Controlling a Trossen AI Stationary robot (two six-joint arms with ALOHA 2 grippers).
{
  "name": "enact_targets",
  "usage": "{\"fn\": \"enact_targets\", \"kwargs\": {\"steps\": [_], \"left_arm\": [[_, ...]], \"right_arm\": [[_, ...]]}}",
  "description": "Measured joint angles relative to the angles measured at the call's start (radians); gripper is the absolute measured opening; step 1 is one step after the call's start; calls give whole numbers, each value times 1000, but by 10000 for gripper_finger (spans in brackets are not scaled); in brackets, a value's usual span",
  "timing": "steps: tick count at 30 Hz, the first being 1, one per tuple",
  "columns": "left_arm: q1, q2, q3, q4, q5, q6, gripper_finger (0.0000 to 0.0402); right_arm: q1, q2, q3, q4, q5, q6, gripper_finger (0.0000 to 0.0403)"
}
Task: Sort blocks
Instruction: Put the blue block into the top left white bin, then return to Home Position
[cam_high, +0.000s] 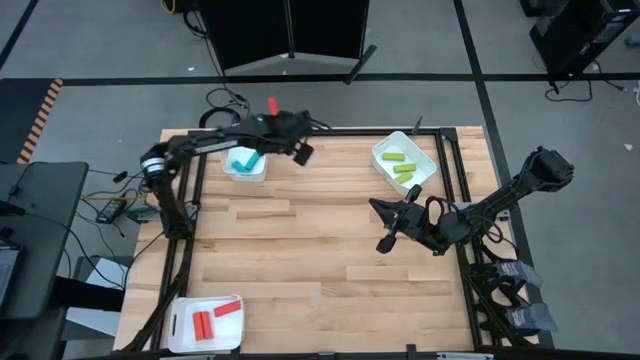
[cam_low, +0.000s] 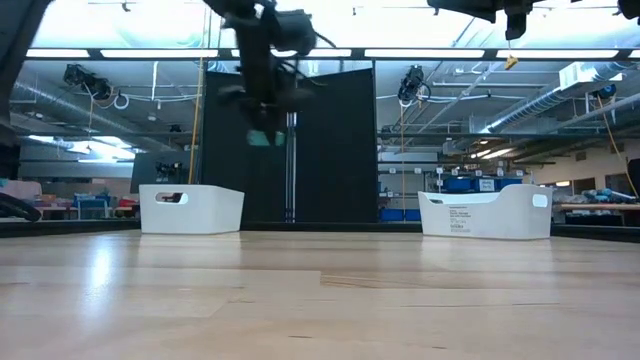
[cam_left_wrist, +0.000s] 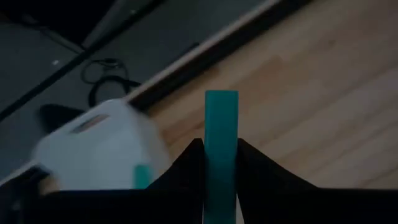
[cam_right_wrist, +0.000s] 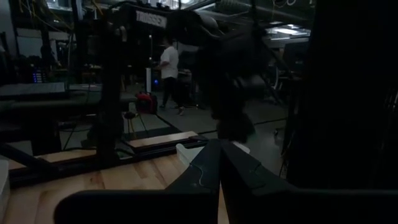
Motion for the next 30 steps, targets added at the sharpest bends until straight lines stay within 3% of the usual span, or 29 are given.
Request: {"fn": "enact_targets", "kwargs": {"steps": [9, 13, 17, 25, 30], "left_arm": [[129, -268, -293, 27, -8, -54, 64], [188, -340, -428, 136, 61, -57, 64], [213, -356, -509, 174, 67, -63, 66], [199, -370, -539, 253, 62, -11, 211], [152, -467, -550, 336, 61, 58, 259]], "right_arm": [[17, 0, 0, 3, 0, 3, 19], [19, 0, 0, 7, 0, 2, 18], [19, 0, 0, 7, 0, 6, 17], [26, 0, 0, 7, 0, 8, 18], [40, -3, 0, 6, 1, -8, 17]]}}
